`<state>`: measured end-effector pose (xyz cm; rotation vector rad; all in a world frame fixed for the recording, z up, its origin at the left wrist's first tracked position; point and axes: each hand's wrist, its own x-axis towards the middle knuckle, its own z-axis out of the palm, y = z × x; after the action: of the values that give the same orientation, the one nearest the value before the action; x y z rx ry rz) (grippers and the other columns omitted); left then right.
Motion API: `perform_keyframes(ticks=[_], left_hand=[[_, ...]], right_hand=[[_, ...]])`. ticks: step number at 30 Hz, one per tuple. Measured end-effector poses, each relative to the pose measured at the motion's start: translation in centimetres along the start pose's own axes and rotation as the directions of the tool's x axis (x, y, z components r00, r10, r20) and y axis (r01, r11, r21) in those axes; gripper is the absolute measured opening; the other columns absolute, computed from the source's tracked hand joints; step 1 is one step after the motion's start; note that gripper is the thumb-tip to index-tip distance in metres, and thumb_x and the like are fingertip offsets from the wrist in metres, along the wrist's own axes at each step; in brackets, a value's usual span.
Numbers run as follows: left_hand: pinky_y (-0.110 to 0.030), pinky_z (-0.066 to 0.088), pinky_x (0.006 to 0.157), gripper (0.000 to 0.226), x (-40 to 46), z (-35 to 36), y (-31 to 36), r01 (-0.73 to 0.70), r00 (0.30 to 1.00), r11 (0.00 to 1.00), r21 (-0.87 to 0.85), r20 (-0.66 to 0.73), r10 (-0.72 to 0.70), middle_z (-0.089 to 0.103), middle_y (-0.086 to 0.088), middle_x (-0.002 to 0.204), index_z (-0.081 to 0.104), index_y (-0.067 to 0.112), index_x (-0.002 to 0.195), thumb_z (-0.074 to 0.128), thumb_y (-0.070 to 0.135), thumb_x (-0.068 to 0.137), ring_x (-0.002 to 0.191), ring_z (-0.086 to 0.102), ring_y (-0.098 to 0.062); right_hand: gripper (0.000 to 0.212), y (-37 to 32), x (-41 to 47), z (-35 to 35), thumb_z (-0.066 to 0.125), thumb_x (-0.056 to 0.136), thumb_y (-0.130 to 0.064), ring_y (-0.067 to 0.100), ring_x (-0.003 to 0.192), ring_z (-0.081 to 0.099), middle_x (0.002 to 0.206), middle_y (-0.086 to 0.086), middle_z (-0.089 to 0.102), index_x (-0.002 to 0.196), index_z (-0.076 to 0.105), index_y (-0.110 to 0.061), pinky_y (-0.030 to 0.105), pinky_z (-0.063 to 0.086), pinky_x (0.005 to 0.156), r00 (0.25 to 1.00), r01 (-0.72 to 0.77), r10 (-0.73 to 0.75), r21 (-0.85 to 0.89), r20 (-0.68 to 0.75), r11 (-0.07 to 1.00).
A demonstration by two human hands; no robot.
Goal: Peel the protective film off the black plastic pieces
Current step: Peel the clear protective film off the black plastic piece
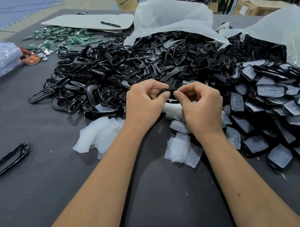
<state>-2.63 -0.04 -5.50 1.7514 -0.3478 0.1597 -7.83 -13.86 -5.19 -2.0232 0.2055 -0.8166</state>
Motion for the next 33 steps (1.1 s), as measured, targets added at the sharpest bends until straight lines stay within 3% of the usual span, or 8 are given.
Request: perform_keyframes(ticks=[5, 8, 14, 20, 27, 30, 33], left_hand=[[-0.044, 0.063, 0.078, 0.014, 0.01, -0.07, 0.0, 0.007, 1.0, 1.0, -0.019, 0.016, -0.007, 0.076, 0.003, 0.081, 0.08, 0.015, 0.097, 0.081, 0.007, 0.085, 0.076, 0.073, -0.019], [-0.035, 0.062, 0.071, 0.015, 0.06, -0.17, -0.11, 0.016, 1.0, 0.998, -0.061, 0.018, -0.015, 0.075, 0.008, 0.076, 0.08, 0.016, 0.095, 0.081, 0.005, 0.084, 0.07, 0.07, -0.012], [-0.02, 0.052, 0.059, 0.015, 0.14, -0.33, -0.27, 0.054, 0.997, 0.985, -0.166, 0.054, -0.046, 0.074, -0.002, 0.076, 0.08, 0.012, 0.097, 0.082, 0.004, 0.085, 0.06, 0.065, -0.009], [-0.019, 0.047, 0.055, 0.011, 0.12, -0.44, -0.38, 0.093, 0.994, 0.952, -0.292, 0.082, -0.072, 0.071, 0.001, 0.071, 0.079, 0.01, 0.095, 0.078, 0.001, 0.088, 0.057, 0.059, -0.008], [-0.017, 0.051, 0.06, 0.019, 0.0, -0.54, -0.3, 0.122, 0.989, 0.947, -0.296, 0.118, -0.091, 0.075, -0.004, 0.077, 0.079, 0.01, 0.099, 0.08, -0.003, 0.085, 0.063, 0.066, -0.011], [-0.018, 0.05, 0.059, 0.018, 0.03, -0.56, -0.2, 0.119, 0.989, 0.952, -0.281, 0.123, -0.088, 0.072, -0.005, 0.077, 0.078, 0.006, 0.102, 0.079, -0.003, 0.086, 0.062, 0.064, -0.012], [-0.018, 0.048, 0.056, 0.015, 0.1, -0.6, -0.17, 0.143, 0.985, 0.942, -0.305, 0.137, -0.105, 0.067, 0.002, 0.066, 0.076, 0.006, 0.1, 0.073, -0.005, 0.09, 0.056, 0.06, -0.008]], right_hand=[[0.006, -0.04, -0.11, 0.06, 0.081, 0.087, -0.015, 0.008, 0.071, 0.066, 0.078, -0.004, 0.073, 0.084, 0.076, -0.013, 0.016, 0.05, 0.068, 1.0, -0.002, 0.002, -0.011, -0.015, 1.0], [0.004, -0.03, -0.07, 0.03, 0.079, 0.089, -0.012, 0.01, 0.074, 0.066, 0.081, -0.003, 0.073, 0.086, 0.075, -0.012, 0.02, 0.053, 0.071, 1.0, -0.003, 0.002, 0.016, 0.031, 1.0], [0.003, 0.01, -0.01, -0.15, 0.076, 0.091, -0.007, 0.012, 0.078, 0.066, 0.084, -0.001, 0.073, 0.09, 0.075, -0.01, 0.024, 0.056, 0.076, 0.997, -0.004, -0.002, 0.073, 0.074, 0.997], [0.006, -0.21, -0.06, -0.32, 0.073, 0.092, -0.003, 0.006, 0.075, 0.06, 0.083, 0.001, 0.071, 0.09, 0.074, -0.01, 0.021, 0.052, 0.073, 0.992, 0.011, -0.024, 0.098, 0.127, 0.995], [0.003, -0.34, -0.24, -0.15, 0.076, 0.092, -0.01, 0.005, 0.074, 0.063, 0.08, -0.007, 0.07, 0.089, 0.074, -0.01, 0.013, 0.049, 0.07, 1.0, 0.012, -0.013, 0.023, 0.025, 1.0], [0.005, -0.45, -0.3, -0.16, 0.077, 0.091, -0.012, 0.006, 0.072, 0.064, 0.079, -0.006, 0.07, 0.088, 0.074, -0.01, 0.018, 0.052, 0.07, 1.0, 0.019, -0.019, 0.019, 0.008, 1.0], [0.008, -0.54, -0.3, -0.21, 0.08, 0.09, -0.013, 0.01, 0.073, 0.066, 0.079, -0.004, 0.071, 0.087, 0.073, -0.009, 0.022, 0.054, 0.071, 1.0, 0.028, -0.027, 0.039, -0.005, 0.999]])
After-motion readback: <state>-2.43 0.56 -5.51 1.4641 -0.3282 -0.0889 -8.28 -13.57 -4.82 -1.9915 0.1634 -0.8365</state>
